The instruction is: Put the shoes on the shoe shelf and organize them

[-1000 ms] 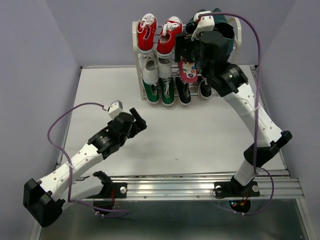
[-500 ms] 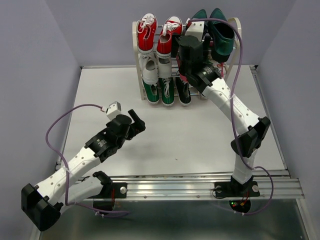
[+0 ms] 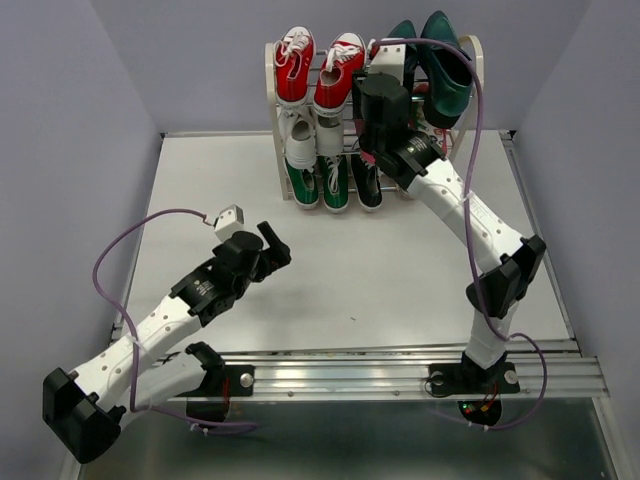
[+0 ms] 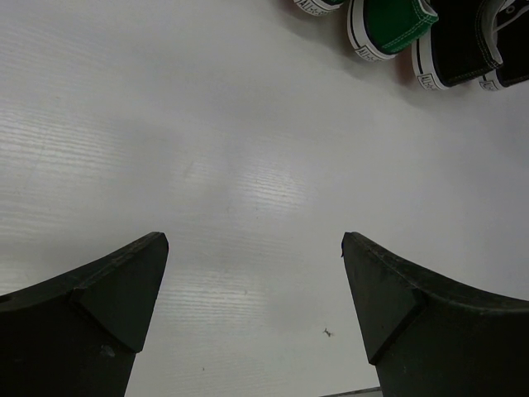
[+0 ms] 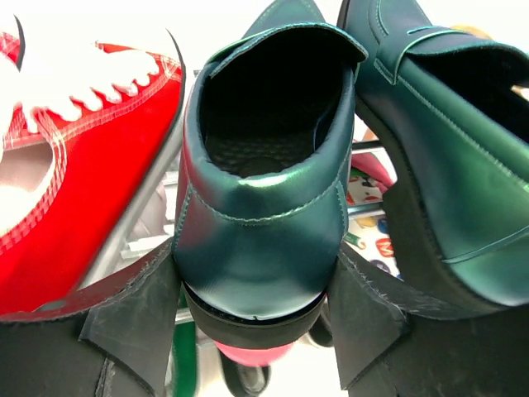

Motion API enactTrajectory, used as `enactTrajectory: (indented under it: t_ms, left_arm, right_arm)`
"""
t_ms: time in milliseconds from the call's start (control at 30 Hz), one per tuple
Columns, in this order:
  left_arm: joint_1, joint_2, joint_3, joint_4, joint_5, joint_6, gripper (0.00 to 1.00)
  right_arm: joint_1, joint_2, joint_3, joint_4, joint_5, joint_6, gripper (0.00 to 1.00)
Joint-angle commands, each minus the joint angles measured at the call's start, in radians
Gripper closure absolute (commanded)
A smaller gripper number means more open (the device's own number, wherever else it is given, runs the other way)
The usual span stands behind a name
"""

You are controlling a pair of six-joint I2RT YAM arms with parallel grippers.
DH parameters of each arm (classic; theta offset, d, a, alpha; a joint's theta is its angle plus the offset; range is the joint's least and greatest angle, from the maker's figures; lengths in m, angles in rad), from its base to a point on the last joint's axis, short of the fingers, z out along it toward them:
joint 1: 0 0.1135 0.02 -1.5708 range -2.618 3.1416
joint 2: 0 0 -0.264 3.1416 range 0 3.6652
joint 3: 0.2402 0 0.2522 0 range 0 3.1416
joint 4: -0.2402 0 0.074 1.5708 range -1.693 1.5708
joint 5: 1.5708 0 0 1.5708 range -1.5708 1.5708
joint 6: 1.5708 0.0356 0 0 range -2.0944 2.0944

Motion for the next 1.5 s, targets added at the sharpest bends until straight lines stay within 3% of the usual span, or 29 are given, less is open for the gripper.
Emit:
enactTrajectory:
  t_ms: [0, 300, 400, 567, 667, 1467]
  left_arm:
    - [0.005, 0.009, 0.004, 0.031, 0.013, 0.025, 0.01]
    - [0.005, 0.015, 0.005, 0.050, 0.030, 0.022, 0.01]
    - [0.003, 0.015, 0.015, 0.039, 0.019, 0.026, 0.01]
    - [0.005, 0.012, 0.030, 0.022, 0.009, 0.028, 0.01]
    - [0.003, 0.006, 0.028, 0.014, 0.003, 0.025, 0.01]
    - [0.005, 0.054, 0.070, 0.057, 0.053, 0.048, 0.01]
  right_arm:
    - [0.006, -0.177, -0.062, 0.129, 0.007, -0.079, 0.65]
    - [-0.086, -0.260, -0.243, 0.079, -0.139, -0.050, 0.52]
    - [-0.121, -0.243, -0.238, 0.022, -0.191, 0.002, 0.37]
    - [-0.144, -0.208, -0.215, -0.021, -0.214, -0.007, 0.23]
    - [-0.153, -0.186, -0.163, -0.052, -0.225, -0.010, 0.01]
    - [-0.153, -0.159, 0.091, -0.079, -0.332, -0.056, 0.00]
